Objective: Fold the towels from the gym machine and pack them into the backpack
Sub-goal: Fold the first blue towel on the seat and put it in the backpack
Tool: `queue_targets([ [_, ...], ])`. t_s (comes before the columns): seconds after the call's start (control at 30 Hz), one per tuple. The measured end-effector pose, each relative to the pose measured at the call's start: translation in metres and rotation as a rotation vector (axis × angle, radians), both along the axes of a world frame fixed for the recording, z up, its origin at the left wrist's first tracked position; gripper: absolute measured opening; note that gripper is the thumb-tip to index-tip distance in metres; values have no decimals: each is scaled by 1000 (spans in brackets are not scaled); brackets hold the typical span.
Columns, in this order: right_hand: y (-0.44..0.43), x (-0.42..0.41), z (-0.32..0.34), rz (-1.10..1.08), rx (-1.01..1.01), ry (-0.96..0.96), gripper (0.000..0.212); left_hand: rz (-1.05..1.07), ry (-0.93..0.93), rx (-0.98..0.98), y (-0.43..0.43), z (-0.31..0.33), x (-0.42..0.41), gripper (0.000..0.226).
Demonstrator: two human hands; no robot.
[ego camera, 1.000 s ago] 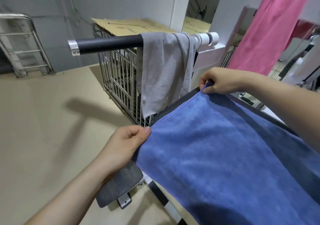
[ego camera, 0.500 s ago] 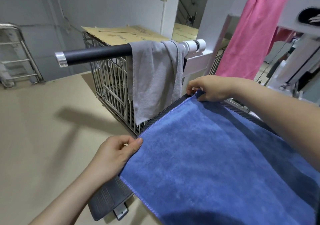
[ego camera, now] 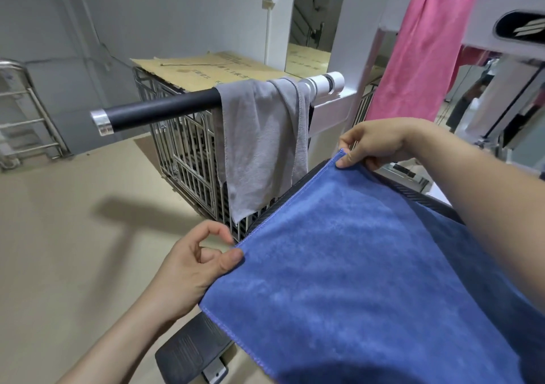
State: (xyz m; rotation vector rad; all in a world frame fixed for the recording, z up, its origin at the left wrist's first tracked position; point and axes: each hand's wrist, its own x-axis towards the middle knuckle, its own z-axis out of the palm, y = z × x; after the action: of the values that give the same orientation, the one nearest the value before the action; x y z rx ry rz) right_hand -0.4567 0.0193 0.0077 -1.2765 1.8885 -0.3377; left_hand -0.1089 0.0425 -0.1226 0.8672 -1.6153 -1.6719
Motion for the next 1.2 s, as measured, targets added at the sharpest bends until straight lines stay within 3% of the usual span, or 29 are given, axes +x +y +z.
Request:
queue_targets([
  [0.1,3,0,-2,-45,-1,-26,32,-57,-39,-96,-3,2,2,50],
  [0.23,3,3,-9,-112,-156,11,35,-75,-95,-98,-12,6,4,51],
  [0.37,9,9,-13,-156,-243,29,20,-181,-229,-106,-22,13,9,68],
  [0.47,17,7,4,-214,-251,-11,22,-415,-332,-72,-41,44,12,44],
  [0.53,25,1,23,-281,-268,-137,15,-452,-363,-77,-55,67,5,23],
  [0.57,28,-3,31,-327,-292,-209,12,-430,-396,-127,-62,77,-3,25],
  [0.67,35,-23,46,-514,-433,-295,19,-256,-571,-496,-88,95,-47,28],
  [0.77,31,-45,61,-722,-739,-28,26,73,-728,-886,-107,114,-101,19],
  [0.83,37,-53,81,-841,-1062,176,17,334,-618,-1052,-107,143,-125,19],
  [0.9,56,-53,101,-852,-1348,268,17,518,-357,-1141,-98,175,-135,25],
  [1.0,91,-53,104,-727,-1553,199,19,688,-187,-1304,-73,201,-127,22],
  [1.1,114,-62,75,-656,-1416,-49,15,624,-227,-1406,-43,187,-109,22],
  [1.2,134,-80,37,-624,-971,-230,24,229,-482,-1396,-5,148,-95,33],
])
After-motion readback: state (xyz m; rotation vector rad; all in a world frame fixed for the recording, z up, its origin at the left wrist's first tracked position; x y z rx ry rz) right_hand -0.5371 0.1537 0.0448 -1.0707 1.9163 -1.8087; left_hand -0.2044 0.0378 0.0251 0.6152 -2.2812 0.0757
